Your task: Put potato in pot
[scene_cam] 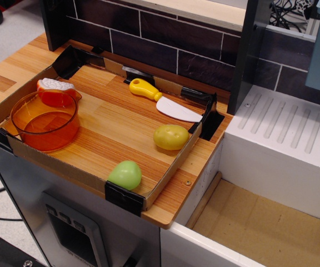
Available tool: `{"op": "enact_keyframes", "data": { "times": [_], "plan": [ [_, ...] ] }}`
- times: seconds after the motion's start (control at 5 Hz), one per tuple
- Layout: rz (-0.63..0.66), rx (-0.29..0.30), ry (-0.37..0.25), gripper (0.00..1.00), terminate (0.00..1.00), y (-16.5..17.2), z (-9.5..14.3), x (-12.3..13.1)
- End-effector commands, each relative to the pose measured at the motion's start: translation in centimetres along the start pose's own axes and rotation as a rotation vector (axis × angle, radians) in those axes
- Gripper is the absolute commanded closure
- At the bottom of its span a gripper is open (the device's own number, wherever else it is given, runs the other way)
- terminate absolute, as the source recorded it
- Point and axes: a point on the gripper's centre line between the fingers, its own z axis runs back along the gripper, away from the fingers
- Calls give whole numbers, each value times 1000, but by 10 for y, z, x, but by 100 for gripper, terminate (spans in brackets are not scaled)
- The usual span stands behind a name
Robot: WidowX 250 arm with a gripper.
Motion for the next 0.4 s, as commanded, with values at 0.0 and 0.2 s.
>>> {"op": "enact_keyframes", "data": {
  "times": [0.0, 0.2],
  "plan": [
    [0, 0, 0, 0, 0, 0, 0, 0],
    [-241, 102, -110, 0, 0, -25, 7, -1]
  ]
}}
